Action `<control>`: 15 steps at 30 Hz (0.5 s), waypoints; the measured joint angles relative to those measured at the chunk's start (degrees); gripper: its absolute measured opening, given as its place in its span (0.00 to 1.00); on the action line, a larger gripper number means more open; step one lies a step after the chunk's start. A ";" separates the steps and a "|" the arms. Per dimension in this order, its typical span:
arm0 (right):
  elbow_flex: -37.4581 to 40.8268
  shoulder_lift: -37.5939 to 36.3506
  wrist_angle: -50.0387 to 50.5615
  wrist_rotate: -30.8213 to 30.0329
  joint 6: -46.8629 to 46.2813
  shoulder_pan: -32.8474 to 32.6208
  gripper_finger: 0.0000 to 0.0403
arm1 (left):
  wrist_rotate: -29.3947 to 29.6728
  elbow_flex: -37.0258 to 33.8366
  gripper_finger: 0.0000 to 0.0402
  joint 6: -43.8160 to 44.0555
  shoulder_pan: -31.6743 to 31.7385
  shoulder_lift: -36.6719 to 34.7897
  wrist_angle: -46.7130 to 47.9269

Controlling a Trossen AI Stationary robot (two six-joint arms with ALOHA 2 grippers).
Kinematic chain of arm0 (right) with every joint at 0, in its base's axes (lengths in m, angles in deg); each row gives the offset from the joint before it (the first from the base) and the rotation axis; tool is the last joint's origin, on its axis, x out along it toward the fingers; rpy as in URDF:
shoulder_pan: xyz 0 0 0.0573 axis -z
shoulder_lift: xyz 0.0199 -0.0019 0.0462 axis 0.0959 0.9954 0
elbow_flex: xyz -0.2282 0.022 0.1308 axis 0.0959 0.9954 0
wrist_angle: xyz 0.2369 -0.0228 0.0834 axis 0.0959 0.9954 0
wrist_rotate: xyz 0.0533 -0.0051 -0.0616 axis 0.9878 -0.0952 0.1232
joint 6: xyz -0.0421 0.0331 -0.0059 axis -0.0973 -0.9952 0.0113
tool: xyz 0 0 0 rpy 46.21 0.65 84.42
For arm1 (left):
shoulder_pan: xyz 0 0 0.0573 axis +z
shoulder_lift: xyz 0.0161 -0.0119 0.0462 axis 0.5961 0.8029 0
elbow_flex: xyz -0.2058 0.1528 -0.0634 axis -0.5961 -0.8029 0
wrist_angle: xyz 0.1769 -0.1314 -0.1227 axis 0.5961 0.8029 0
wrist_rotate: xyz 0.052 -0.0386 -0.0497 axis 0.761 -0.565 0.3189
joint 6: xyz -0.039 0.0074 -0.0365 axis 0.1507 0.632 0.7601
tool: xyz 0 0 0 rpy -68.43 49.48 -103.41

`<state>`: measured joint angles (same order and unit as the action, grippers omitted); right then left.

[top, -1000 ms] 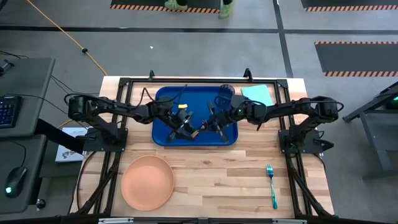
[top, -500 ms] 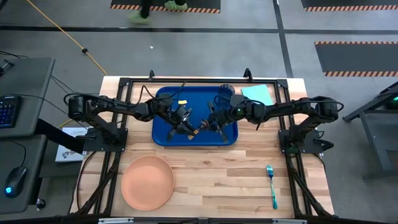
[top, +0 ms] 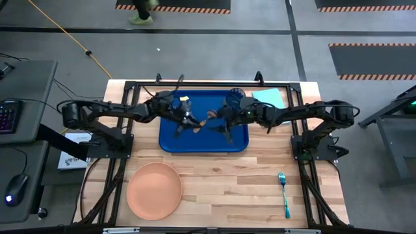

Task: Pick and place plate/cup/fork/spoon on tray
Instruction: Put the spoon to the left of the blue serving tray

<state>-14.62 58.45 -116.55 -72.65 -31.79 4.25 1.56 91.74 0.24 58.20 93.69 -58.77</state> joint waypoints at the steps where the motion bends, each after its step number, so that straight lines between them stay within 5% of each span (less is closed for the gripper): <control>1: 0.00 -0.23 0.81 -0.60 0.01 0.22 0.50 | 1.40 -0.32 0.06 0.36 0.32 -1.14 0.42; 10: 0.02 -0.94 2.25 -10.86 0.51 1.26 0.54 | 6.83 -4.21 0.06 2.59 1.59 -8.97 2.43; 15: 0.02 -0.94 2.77 -14.13 0.06 1.25 0.54 | 17.28 -4.19 0.06 2.38 1.80 -12.88 9.26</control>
<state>-14.60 57.51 -113.78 -86.78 -31.73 5.50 18.84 87.56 2.62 60.00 80.81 -49.51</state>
